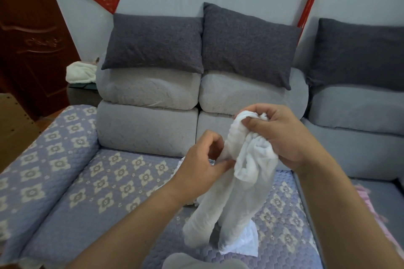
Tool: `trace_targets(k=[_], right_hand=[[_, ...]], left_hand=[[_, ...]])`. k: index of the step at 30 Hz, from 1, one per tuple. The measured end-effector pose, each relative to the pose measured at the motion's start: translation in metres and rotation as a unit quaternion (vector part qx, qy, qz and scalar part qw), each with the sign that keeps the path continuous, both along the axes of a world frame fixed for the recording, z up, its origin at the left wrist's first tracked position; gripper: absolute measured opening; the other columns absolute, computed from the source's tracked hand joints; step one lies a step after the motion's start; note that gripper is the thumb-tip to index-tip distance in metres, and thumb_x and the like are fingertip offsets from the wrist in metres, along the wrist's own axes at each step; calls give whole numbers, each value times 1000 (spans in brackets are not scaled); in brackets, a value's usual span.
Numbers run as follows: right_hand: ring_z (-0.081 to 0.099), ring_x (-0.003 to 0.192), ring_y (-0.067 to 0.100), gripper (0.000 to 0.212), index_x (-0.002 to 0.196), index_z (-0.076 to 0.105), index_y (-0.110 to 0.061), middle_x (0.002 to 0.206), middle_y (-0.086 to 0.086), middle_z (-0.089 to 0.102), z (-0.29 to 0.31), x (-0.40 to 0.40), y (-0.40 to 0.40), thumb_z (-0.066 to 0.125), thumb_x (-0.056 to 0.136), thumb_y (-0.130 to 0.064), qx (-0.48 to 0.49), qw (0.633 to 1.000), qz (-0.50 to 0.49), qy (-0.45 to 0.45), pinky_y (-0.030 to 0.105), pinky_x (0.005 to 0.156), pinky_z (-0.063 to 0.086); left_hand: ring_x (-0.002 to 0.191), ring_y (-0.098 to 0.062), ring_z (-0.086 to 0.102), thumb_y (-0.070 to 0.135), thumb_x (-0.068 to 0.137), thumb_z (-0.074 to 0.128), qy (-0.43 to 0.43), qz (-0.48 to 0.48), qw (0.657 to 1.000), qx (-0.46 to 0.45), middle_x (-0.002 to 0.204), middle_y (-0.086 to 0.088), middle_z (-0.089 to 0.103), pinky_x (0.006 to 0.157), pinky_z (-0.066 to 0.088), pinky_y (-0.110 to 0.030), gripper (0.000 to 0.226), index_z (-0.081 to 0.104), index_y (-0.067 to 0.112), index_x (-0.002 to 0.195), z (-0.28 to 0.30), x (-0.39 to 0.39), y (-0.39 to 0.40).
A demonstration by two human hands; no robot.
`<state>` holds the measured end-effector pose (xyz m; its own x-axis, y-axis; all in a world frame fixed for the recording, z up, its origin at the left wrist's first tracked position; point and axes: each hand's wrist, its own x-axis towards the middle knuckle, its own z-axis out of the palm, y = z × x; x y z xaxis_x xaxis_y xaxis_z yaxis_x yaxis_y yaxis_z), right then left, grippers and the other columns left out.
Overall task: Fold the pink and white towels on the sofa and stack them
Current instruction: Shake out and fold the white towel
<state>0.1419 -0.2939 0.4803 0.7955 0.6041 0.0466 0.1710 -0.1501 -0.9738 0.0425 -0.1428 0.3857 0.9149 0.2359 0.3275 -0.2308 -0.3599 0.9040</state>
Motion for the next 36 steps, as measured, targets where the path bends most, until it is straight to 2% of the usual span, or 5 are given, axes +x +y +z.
trace_targets(k=[8,14,18,25,36], right_hand=[[71,83,32,13,94,74,-7,92,21,73,1,10,-12,61,96,-7,20,999,-44,25,50,82,58],[72,92,40,13,95,75,-7,95,24,73,-1,11,-7,62,96,-8,12,998,-57,8,55,86,58],[71,90,41,13,96,73,-4,97,27,72,2,13,-5,61,96,-8,14,998,-67,0,56,87,56],[71,82,27,14,91,74,-12,91,17,75,3,20,-2,62,97,-9,14,996,-89,-5,50,85,58],[73,79,22,13,91,74,-12,82,7,76,8,37,-11,62,97,-12,29,989,-145,0,41,77,61]], left_hand=[[70,-23,61,-1,90,62,18,26,999,-20,82,-4,65,63,50,-35,30,51,27,97,-10,-12,17],[80,-10,44,-14,77,56,-94,47,936,336,112,0,43,60,37,-12,30,57,14,87,-20,-23,44],[73,-10,45,-1,85,67,-21,84,943,321,105,6,41,60,46,-27,24,54,19,91,-41,-26,59],[53,-22,40,0,86,44,1,81,899,429,83,1,46,39,37,-39,18,56,11,79,-71,-32,73],[54,-18,41,-17,73,56,166,159,904,361,78,9,40,44,34,-38,38,55,20,79,-138,-50,114]])
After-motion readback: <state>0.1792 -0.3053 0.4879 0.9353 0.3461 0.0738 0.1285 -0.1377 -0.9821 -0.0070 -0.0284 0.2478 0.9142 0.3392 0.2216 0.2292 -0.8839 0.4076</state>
